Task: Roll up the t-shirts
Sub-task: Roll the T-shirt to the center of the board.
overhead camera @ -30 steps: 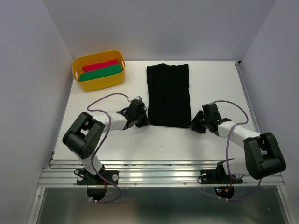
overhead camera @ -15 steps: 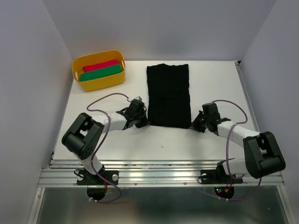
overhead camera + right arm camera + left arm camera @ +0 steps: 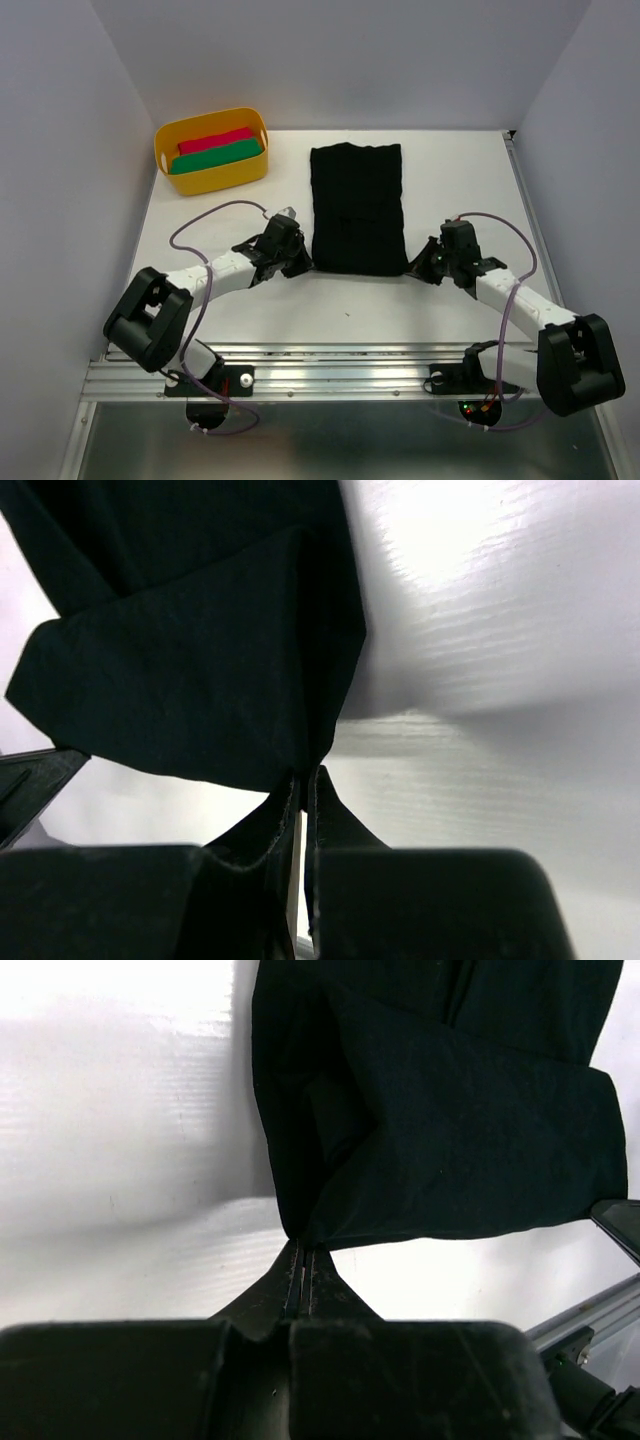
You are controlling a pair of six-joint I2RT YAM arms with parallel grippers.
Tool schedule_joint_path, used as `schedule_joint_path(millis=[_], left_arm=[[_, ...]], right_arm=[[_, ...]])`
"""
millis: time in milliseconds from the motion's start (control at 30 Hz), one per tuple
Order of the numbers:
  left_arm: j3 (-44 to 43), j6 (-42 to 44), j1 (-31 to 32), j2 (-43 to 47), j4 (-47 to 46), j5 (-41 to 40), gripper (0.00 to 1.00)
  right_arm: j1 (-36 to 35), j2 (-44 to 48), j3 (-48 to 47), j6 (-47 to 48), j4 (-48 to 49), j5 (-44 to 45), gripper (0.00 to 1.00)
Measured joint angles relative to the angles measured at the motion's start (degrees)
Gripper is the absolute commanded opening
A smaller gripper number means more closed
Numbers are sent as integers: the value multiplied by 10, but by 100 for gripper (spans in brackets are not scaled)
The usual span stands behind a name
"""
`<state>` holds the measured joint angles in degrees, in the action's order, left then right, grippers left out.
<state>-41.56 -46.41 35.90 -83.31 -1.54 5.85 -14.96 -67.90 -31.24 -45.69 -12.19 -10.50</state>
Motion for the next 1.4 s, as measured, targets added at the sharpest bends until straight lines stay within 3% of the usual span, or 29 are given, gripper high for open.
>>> schedule_joint_path(millis=[233, 533, 1400], left_arm=[[9, -9, 6, 54, 42, 8, 0], [-7, -17, 9, 82, 102, 3, 0], [-147, 24, -29, -33, 162, -3, 0]], right_arm=[[0, 62, 2, 0, -46, -12, 1], [0, 70, -10, 0, -80, -15, 1], [0, -59, -137, 27, -87, 19, 2]])
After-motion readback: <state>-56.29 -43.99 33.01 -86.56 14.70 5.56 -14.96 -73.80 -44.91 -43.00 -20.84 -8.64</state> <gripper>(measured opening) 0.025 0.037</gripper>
